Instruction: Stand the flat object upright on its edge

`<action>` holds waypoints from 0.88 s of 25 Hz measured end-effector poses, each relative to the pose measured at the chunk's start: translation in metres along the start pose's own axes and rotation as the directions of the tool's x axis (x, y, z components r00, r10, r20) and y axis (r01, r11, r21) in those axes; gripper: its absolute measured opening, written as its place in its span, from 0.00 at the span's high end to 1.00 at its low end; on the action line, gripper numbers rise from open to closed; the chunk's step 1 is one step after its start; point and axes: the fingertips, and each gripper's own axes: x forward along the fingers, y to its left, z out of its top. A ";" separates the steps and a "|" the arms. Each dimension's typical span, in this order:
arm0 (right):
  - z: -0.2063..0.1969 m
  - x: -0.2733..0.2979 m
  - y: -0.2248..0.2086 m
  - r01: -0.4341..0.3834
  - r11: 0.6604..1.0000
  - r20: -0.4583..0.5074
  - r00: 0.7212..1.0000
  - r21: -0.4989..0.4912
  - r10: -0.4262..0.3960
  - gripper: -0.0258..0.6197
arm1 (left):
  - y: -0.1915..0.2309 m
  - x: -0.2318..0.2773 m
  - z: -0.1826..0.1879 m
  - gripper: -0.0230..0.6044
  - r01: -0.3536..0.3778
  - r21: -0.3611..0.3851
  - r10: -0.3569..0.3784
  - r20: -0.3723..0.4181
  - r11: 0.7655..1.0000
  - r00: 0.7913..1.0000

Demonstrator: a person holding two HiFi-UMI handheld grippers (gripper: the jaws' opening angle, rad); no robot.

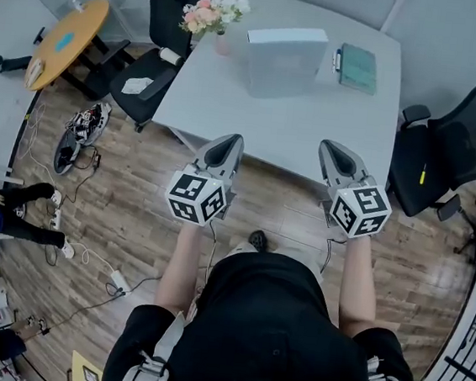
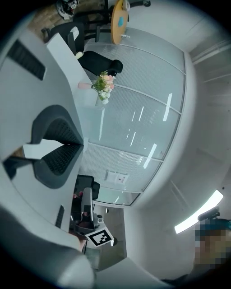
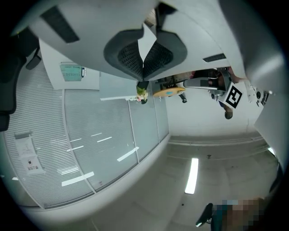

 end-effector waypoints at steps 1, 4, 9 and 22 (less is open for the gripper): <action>0.006 -0.005 -0.001 0.004 1.000 0.022 1.000 -0.002 -0.004 0.93 | -0.005 -0.001 0.005 0.92 0.006 0.014 -0.006 0.004 1.000 1.000; 0.017 -0.016 -0.001 0.013 1.000 0.069 0.998 0.001 -0.013 0.93 | -0.019 -0.004 0.017 0.92 0.021 0.048 -0.022 0.016 0.999 1.000; 0.021 -0.026 0.001 0.041 0.999 0.089 0.995 -0.009 -0.040 0.94 | -0.027 -0.010 0.025 0.92 0.032 0.048 -0.033 0.035 0.998 0.999; 0.019 -0.034 0.009 0.034 0.999 0.104 0.994 -0.010 -0.033 0.94 | -0.025 -0.010 0.012 0.92 0.034 0.031 -0.034 0.012 0.999 0.999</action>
